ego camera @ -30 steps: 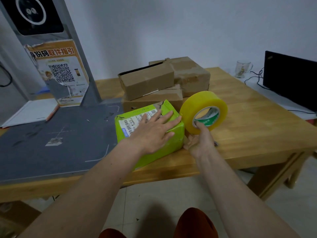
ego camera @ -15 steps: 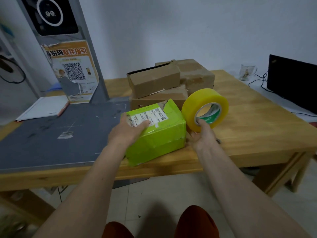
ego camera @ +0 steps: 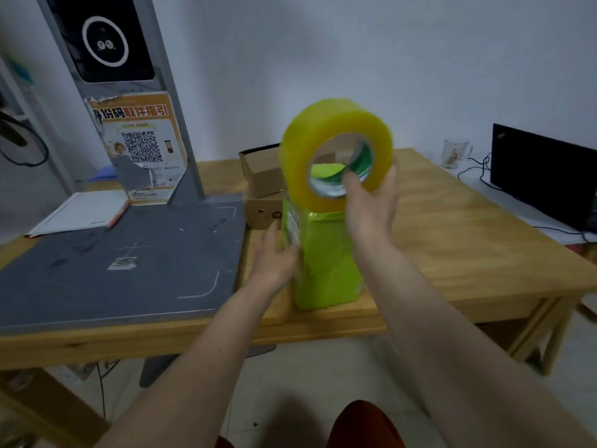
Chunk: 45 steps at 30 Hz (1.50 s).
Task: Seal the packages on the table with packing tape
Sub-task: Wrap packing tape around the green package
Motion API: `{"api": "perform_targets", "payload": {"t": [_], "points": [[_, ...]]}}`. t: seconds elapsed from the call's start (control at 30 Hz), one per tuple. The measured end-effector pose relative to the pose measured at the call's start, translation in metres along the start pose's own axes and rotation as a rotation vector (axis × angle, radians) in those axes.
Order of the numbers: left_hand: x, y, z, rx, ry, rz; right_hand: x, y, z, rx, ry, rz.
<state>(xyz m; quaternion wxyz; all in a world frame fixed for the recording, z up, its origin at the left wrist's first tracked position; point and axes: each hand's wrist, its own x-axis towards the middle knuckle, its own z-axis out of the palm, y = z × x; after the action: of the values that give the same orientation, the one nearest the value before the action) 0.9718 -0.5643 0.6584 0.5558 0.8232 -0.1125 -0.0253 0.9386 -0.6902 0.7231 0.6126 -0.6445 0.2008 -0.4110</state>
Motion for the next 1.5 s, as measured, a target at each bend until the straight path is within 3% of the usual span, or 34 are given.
{"api": "perform_targets", "payload": {"t": [0.1,0.17,0.4,0.53,0.7,0.9,1.03,1.27,1.37,1.5], "points": [[-0.008,0.018,-0.001,-0.313,-0.070,0.236,-0.019,0.000,0.011,-0.170,0.002,-0.156],[-0.006,0.018,-0.006,-0.362,-0.101,0.238,-0.021,0.001,0.015,-0.204,-0.002,-0.186],[0.011,0.022,-0.005,-0.165,0.021,0.290,0.000,-0.002,0.006,-0.457,-0.063,-0.127],[0.019,0.019,-0.007,0.062,0.006,0.354,0.018,-0.005,-0.008,-0.366,-0.179,-0.170],[0.025,0.018,-0.011,0.077,-0.043,0.430,0.031,-0.010,-0.013,-0.423,-0.212,-0.300],[0.028,0.014,-0.009,0.087,-0.077,0.556,0.060,-0.014,-0.037,-0.155,-0.125,-0.051],[0.025,0.012,-0.010,0.079,-0.058,0.545,0.062,-0.010,-0.033,-0.129,-0.118,-0.020],[0.021,0.014,-0.009,0.417,0.048,0.682,0.046,0.008,-0.020,0.097,-0.133,0.257],[0.024,0.020,-0.010,0.582,0.174,0.743,0.041,0.014,-0.014,0.050,-0.193,0.187],[0.018,0.020,-0.004,0.543,0.179,0.839,0.047,0.009,-0.011,-0.174,-0.098,-0.033]]}}
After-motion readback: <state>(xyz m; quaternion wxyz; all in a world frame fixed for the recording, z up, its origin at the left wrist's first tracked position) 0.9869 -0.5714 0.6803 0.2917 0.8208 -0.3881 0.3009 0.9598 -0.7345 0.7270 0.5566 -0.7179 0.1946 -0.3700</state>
